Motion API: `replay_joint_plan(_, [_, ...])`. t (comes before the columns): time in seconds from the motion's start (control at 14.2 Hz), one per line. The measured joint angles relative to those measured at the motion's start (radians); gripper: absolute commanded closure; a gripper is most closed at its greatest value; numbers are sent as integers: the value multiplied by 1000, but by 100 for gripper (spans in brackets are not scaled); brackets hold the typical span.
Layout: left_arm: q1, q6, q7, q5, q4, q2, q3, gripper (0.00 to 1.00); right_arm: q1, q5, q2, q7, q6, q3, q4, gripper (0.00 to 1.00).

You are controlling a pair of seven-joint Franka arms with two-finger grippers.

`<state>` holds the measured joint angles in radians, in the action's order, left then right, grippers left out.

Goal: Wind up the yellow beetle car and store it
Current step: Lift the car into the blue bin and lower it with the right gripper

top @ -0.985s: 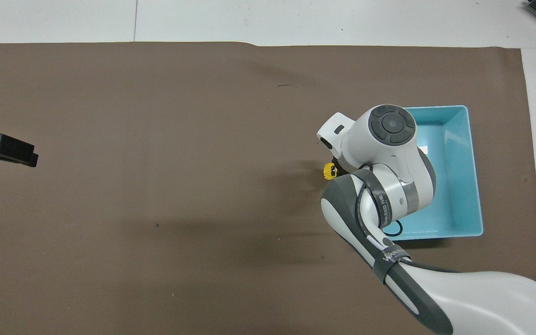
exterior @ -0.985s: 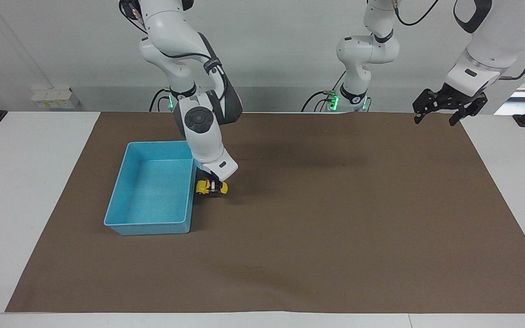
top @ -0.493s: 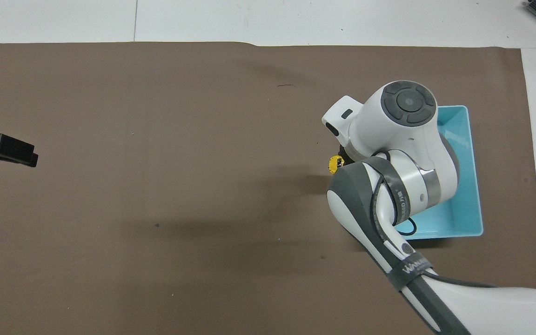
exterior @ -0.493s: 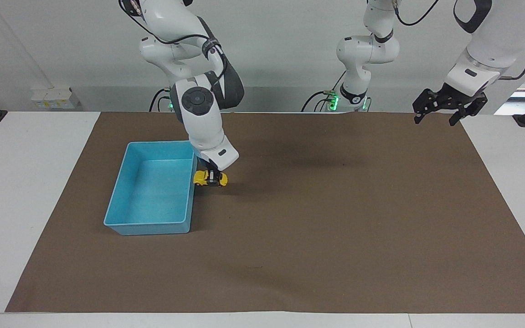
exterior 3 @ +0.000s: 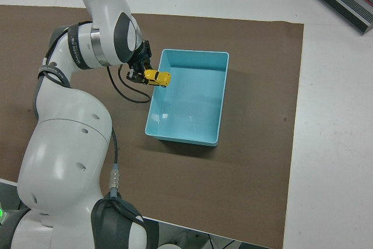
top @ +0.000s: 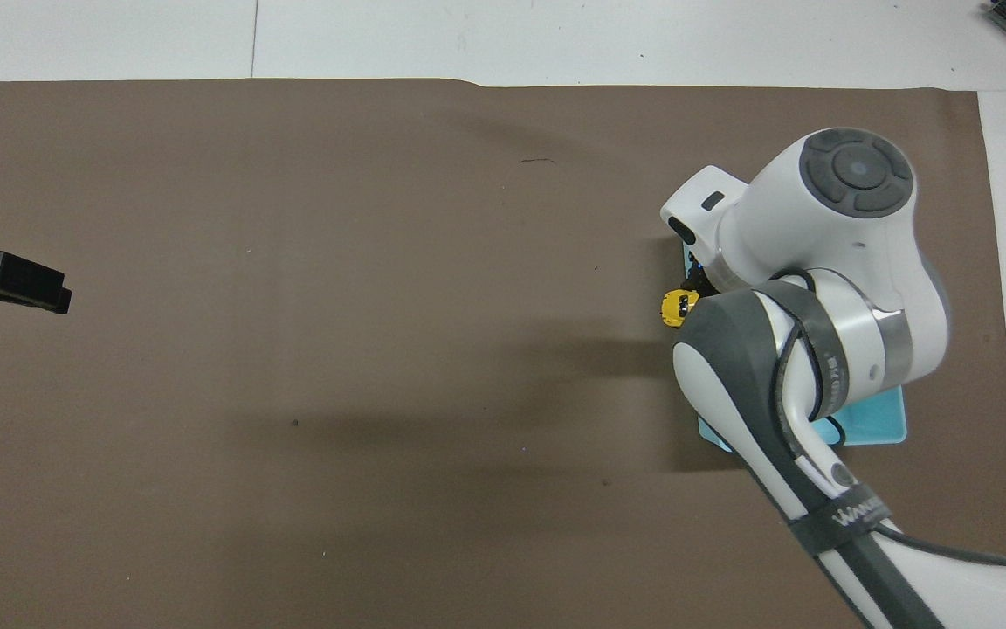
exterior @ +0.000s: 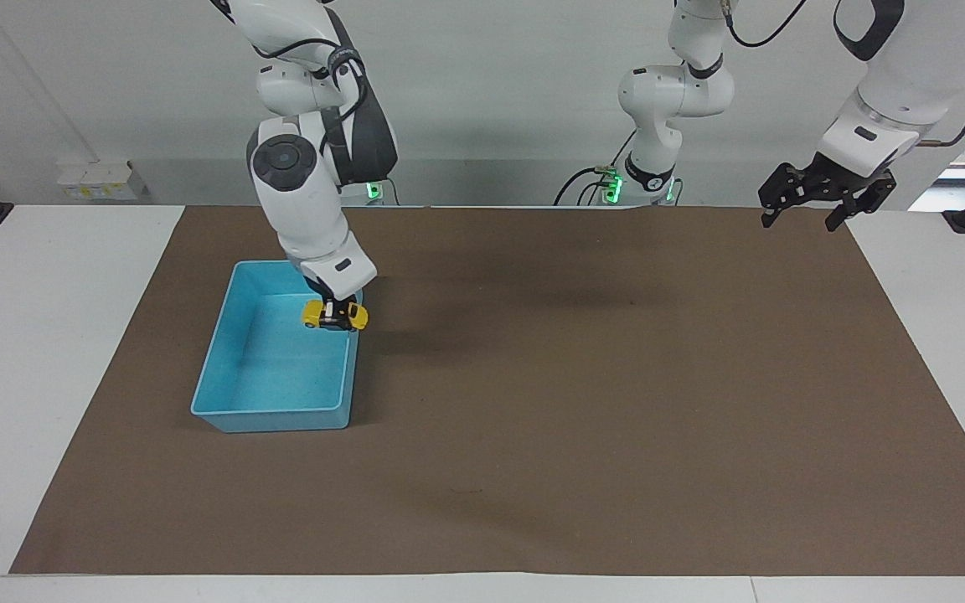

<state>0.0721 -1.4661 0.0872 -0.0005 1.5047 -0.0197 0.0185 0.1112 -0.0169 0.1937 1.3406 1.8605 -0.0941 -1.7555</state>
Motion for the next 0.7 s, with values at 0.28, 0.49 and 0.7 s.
replay_joint_plan(0.28, [0,0,0,0,0,0,0,0,-41,0,-16,69,23,0,-70,100])
replay_joint_plan(0.49, [0,0,0,0,0,0,0,0,-93,-2,-57,141,86,1,-171,100])
replay_joint_plan(0.7, [0,0,0,0,0,1,0,0,-138,-3,-78,201,150,2,-241,100])
